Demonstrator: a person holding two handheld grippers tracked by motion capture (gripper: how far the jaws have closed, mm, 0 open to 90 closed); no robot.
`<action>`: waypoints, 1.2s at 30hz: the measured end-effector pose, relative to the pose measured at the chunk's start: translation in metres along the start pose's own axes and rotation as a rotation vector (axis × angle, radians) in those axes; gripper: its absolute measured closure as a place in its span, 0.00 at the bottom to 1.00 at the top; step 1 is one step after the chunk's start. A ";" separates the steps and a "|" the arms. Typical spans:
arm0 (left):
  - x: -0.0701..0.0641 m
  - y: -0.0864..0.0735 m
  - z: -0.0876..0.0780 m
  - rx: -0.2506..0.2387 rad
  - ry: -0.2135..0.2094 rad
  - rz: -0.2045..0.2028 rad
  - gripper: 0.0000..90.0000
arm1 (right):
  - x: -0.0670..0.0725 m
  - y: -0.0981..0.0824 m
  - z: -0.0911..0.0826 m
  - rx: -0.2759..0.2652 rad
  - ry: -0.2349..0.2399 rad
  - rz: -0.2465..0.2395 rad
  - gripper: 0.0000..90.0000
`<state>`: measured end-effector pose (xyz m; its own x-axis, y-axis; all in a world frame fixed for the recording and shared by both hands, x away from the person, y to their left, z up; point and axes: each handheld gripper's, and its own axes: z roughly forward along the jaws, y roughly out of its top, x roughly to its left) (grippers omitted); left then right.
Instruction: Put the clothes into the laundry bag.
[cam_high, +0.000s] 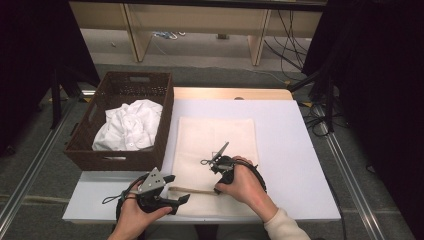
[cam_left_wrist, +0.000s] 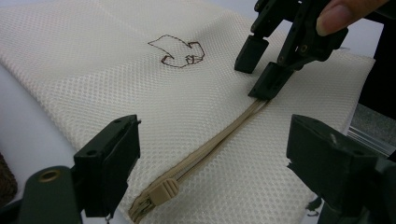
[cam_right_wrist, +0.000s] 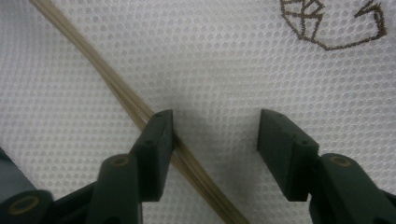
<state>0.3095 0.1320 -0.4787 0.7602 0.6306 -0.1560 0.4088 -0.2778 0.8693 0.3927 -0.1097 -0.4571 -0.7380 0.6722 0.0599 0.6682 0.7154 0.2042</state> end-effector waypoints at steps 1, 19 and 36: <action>0.000 0.000 0.000 0.000 0.000 0.000 0.19 | 0.000 0.000 0.000 0.000 0.000 0.000 0.53; 0.001 0.001 -0.002 -0.004 0.009 0.003 0.20 | -0.007 -0.001 -0.001 -0.003 -0.017 0.024 0.81; 0.001 0.001 -0.002 -0.008 0.004 0.004 0.21 | -0.007 0.001 -0.002 0.008 -0.010 0.042 0.95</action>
<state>0.3098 0.1340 -0.4773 0.7599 0.6324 -0.1502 0.4015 -0.2751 0.8736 0.3981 -0.1144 -0.4554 -0.7081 0.7038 0.0580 0.6995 0.6878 0.1938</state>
